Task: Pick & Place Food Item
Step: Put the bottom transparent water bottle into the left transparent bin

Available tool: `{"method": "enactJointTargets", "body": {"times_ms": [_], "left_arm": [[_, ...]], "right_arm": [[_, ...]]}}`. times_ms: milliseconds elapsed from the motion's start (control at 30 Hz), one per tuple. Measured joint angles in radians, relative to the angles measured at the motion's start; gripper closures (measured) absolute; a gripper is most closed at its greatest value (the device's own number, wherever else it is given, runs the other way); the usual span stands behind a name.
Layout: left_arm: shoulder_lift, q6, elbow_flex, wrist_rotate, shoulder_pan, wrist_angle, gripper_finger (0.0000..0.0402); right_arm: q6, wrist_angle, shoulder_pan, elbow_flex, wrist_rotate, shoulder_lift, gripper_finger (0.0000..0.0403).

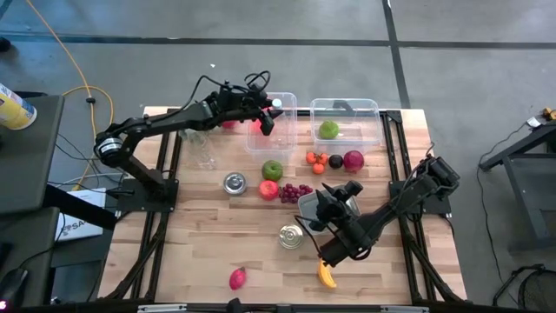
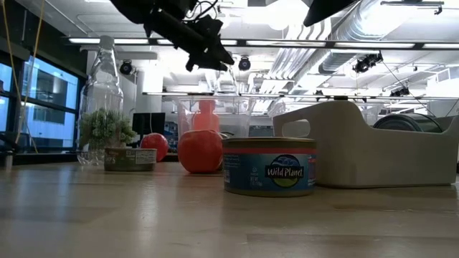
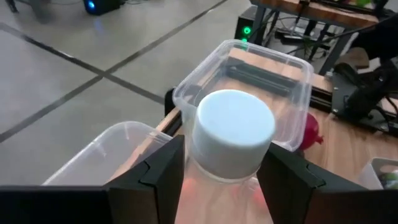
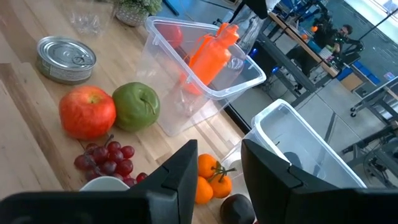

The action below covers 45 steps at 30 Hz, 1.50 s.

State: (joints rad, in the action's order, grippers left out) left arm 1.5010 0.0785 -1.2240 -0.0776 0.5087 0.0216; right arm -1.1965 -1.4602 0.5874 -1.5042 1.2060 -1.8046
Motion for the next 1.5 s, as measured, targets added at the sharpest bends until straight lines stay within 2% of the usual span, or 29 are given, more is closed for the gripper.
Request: {"method": "enactJointTargets", "body": {"times_ms": [367, 567, 1167, 1300, 1500], "left_arm": [[0.0, -0.096, 0.0, -0.003, -0.04, -0.001, 0.0219], [0.0, -0.061, 0.0, -0.004, -0.056, 0.002, 0.0219], [0.0, -0.16, 0.001, -0.004, -0.056, -0.003, 0.0216], [0.0, -0.169, 0.001, -0.004, -0.056, -0.003, 0.0188], [0.0, -0.159, 0.001, 0.002, -0.056, -0.003, 0.0089]], "right_arm": [[0.019, 0.006, -0.006, 0.0, 0.0, 0.0, 0.029], [0.018, 0.007, -0.006, 0.0, -0.001, 0.0, 0.029], [0.016, 0.007, -0.006, 0.0, -0.001, 0.0, 0.029], [0.016, 0.009, -0.006, 0.0, -0.005, 0.0, 0.029], [0.016, 0.01, -0.006, 0.0, -0.005, 0.0, 0.029]]}}
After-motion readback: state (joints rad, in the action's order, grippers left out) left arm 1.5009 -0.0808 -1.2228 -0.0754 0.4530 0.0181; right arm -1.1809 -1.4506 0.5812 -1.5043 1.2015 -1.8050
